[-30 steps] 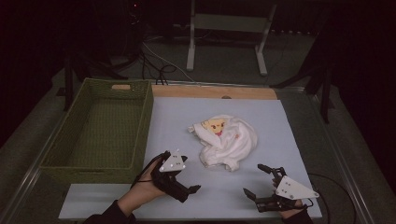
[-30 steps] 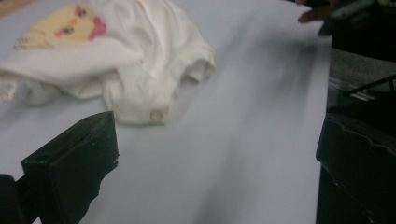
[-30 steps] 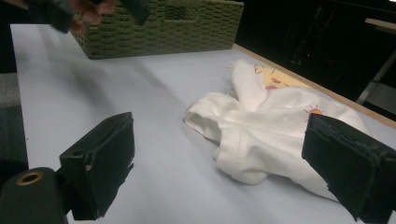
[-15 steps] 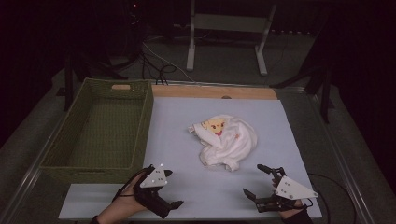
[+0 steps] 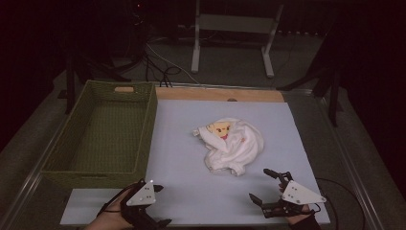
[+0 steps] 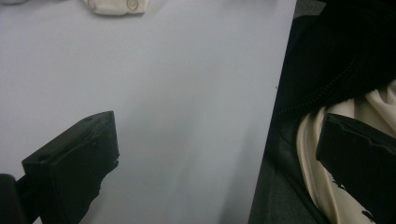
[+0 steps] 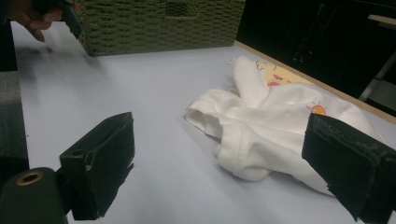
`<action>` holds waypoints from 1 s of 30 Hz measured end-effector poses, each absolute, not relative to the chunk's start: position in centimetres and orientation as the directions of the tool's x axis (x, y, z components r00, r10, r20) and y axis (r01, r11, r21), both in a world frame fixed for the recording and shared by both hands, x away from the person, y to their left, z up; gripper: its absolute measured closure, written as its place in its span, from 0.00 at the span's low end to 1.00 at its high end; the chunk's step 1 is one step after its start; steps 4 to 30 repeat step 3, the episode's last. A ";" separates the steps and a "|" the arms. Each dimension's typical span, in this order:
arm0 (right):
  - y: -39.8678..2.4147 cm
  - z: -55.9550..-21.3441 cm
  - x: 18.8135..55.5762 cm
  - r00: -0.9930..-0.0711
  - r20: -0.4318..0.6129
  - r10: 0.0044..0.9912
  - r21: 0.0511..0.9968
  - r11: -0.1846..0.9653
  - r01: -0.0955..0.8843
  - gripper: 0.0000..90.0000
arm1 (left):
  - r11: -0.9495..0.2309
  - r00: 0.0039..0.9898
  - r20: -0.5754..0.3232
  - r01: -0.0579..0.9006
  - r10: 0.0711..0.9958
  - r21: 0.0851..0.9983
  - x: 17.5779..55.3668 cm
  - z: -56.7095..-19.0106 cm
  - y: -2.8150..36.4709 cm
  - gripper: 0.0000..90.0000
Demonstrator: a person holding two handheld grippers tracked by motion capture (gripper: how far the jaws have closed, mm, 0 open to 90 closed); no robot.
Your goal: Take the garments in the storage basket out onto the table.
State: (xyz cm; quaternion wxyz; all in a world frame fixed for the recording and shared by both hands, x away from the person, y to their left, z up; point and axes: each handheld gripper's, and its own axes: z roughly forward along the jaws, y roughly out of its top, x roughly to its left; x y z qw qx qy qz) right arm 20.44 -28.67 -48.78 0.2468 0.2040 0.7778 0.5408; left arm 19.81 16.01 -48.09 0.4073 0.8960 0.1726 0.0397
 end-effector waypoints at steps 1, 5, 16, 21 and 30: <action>-28.7 -48.8 20.4 -0.796 -0.160 0.584 0.942 0.330 0.053 0.11 | -0.609 0.938 -0.068 0.276 0.341 0.744 19.7 -48.1 16.1 0.00; -28.7 -48.8 20.4 -0.795 -0.162 0.584 0.942 0.331 0.051 0.11 | -0.611 0.938 -0.066 0.274 0.341 0.742 19.7 -48.0 16.2 0.00; -28.7 -48.8 20.4 -0.795 -0.162 0.584 0.942 0.331 0.051 0.11 | -0.611 0.938 -0.066 0.274 0.341 0.742 19.7 -48.0 16.2 0.00; -28.7 -48.8 20.4 -0.795 -0.162 0.584 0.942 0.331 0.051 0.11 | -0.611 0.938 -0.066 0.274 0.341 0.742 19.7 -48.0 16.2 0.00; -28.7 -48.8 20.4 -0.795 -0.162 0.584 0.942 0.331 0.051 0.11 | -0.611 0.938 -0.066 0.274 0.341 0.742 19.7 -48.0 16.2 0.00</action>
